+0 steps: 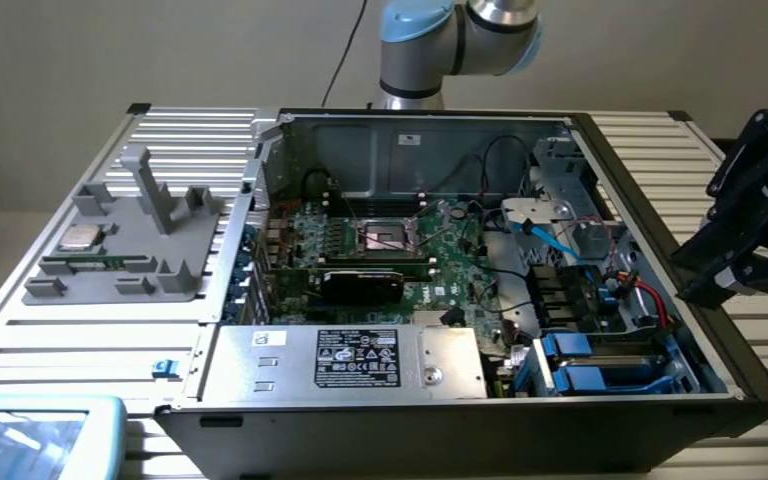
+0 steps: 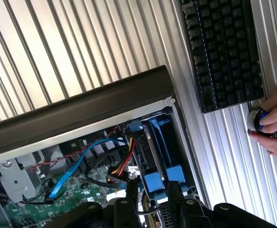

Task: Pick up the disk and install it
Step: 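Insert the first disk wire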

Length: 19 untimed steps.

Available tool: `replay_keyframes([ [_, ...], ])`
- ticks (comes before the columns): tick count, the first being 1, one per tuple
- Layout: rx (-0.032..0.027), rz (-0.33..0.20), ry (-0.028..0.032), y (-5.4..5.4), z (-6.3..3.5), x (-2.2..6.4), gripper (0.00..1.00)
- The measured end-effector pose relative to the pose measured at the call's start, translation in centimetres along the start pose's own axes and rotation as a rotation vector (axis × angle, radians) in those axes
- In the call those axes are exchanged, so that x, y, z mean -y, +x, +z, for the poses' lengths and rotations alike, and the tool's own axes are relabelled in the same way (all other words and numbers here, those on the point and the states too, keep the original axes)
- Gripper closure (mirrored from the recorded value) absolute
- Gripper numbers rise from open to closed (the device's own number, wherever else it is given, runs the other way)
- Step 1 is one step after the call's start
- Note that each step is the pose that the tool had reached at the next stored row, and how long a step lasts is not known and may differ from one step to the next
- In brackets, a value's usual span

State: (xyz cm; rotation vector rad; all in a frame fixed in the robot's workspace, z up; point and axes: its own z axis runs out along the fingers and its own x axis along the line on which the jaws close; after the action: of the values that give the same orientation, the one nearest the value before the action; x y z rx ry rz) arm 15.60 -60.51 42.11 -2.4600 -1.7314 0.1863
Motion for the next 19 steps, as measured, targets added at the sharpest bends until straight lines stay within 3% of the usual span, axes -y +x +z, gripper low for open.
replay_keyframes([
  [4, -0.0036, -0.001, 0.0013, -1.3, 0.07, -0.5, 0.62],
  [7, -0.0022, -0.012, 0.0012, -1.7, 0.28, -0.68, 0.62],
  [19, 0.0324, -0.223, -0.0138, -1.7, 1.18, -0.84, 0.62],
])
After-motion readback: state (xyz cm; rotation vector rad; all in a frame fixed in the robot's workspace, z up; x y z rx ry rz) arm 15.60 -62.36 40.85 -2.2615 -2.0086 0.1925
